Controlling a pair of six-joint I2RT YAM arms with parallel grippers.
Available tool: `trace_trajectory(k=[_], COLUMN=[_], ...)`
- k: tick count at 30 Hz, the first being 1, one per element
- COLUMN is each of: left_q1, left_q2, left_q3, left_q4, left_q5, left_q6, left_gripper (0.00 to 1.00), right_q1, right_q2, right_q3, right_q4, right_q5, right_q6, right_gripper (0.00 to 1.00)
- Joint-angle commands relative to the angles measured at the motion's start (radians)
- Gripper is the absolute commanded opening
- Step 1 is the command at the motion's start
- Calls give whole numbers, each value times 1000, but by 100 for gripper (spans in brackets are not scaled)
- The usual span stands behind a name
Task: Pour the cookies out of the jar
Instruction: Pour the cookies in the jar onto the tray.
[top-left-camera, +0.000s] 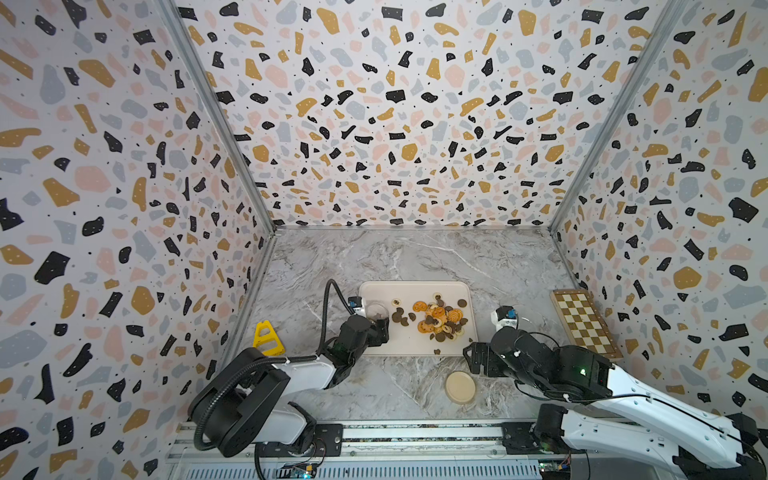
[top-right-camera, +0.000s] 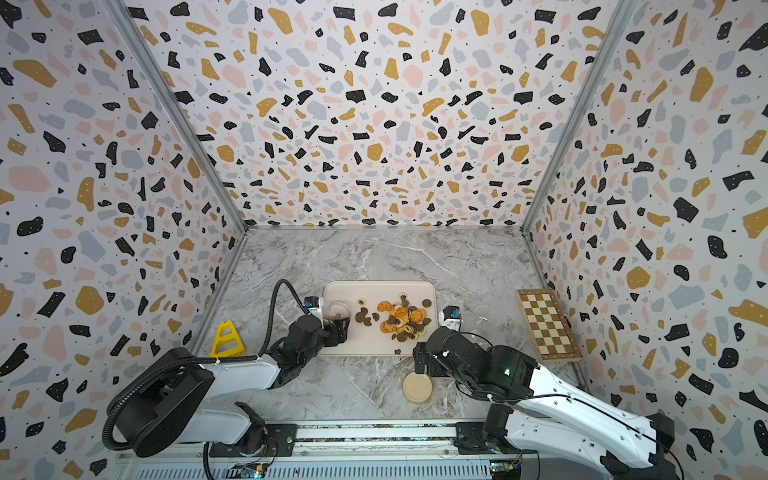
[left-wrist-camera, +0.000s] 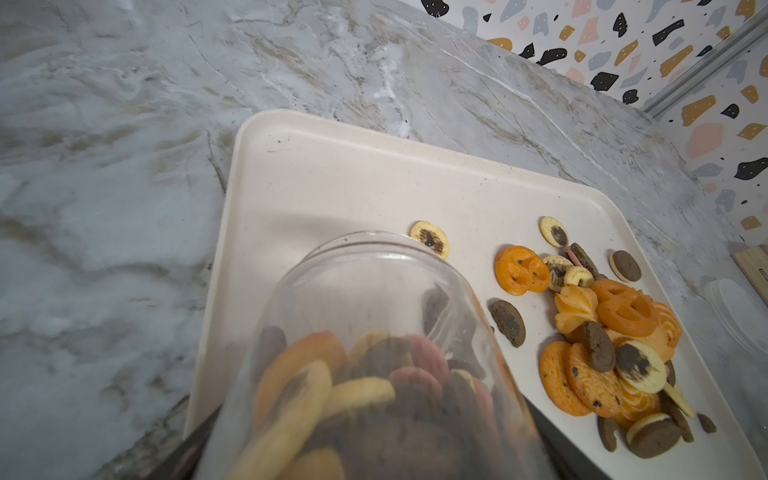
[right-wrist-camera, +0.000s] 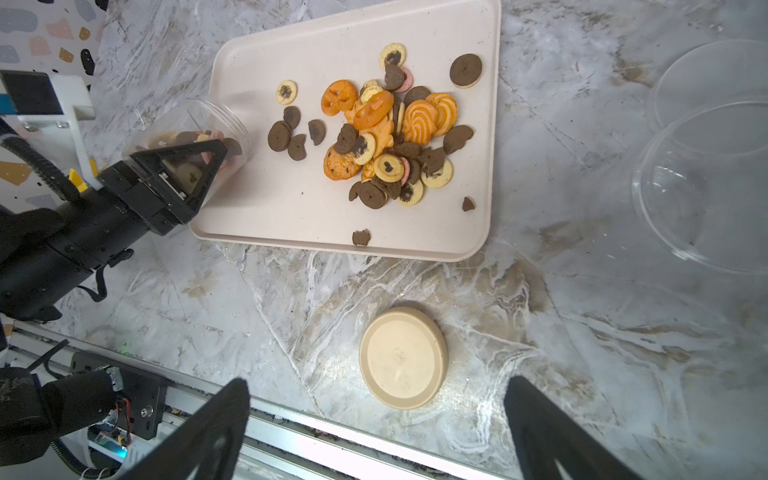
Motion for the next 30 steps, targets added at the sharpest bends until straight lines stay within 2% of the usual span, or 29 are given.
trace_trajectory(k=[1, 7, 13, 17, 30], left_q1=[3, 3, 3, 5, 4], left_q2=[-22, -82, -71, -36, 5], left_q3=[32, 61, 120, 179, 204], left_q4=[39, -79, -167, -285, -317], left_q5=[-31, -40, -26, -33, -15], left_q6=[-18, -46, -46, -55, -71], left_gripper=[0, 0, 0, 0, 0], right_q1=[-3, -6, -6, -6, -6], right_q2=[-7, -11, -4, -11, -1], right_q3=[37, 32, 33, 32, 41], right_q4=[-28, -26, -16, -25, -18], right_q5=[3, 4, 0, 2, 0], right_q6=[2, 3, 4, 6, -2], right_gripper=[97, 97, 97, 97, 97])
